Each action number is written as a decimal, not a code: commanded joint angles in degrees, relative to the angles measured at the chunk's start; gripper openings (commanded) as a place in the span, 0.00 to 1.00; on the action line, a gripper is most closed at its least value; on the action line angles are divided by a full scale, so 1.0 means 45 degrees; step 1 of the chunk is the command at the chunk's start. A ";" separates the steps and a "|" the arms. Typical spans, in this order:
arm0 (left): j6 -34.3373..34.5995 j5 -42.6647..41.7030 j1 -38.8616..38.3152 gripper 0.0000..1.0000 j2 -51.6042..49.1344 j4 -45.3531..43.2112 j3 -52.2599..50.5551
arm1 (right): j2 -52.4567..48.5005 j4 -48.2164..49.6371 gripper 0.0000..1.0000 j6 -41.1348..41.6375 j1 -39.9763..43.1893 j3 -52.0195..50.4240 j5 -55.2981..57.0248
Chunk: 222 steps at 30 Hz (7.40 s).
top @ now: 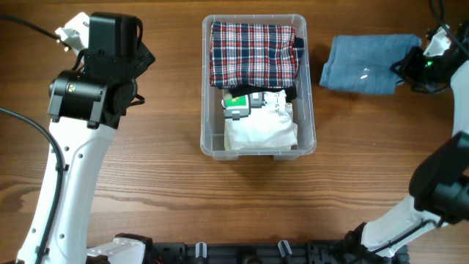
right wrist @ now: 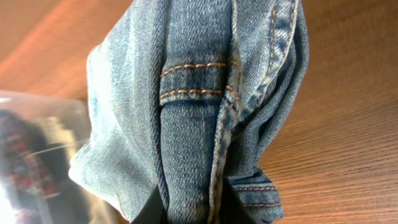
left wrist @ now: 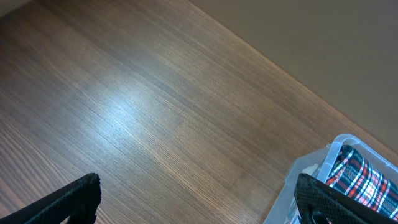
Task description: Pack container
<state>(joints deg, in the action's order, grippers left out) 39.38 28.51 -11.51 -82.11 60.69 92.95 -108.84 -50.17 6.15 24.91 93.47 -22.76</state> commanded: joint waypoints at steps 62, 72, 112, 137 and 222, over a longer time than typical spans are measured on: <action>0.0024 0.0209 0.0049 1.00 0.0126 0.0005 0.0019 | 0.5445 0.4643 0.04 0.4838 -0.9520 -0.7218 -0.2137; 0.0024 0.0209 0.0049 1.00 0.0126 0.0005 0.0019 | 0.5479 0.4172 0.62 0.2749 -0.9515 -0.7203 -0.1647; 0.0024 0.0209 0.0049 1.00 0.0126 0.0005 0.0019 | 0.3696 0.4838 0.04 0.1331 -1.0666 -0.5396 0.3925; 0.0024 0.0209 0.0049 1.00 0.0126 0.0005 0.0019 | 0.9787 0.0233 0.04 0.2011 -1.0661 -0.5076 0.2589; 0.0024 0.0209 0.0049 1.00 0.0126 0.0005 0.0019 | 2.4120 0.1180 1.00 1.3007 -1.0642 -1.1652 0.6285</action>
<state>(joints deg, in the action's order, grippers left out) 39.38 28.51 -11.51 -82.11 60.71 92.95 -0.75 -52.95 74.28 -22.85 47.64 5.82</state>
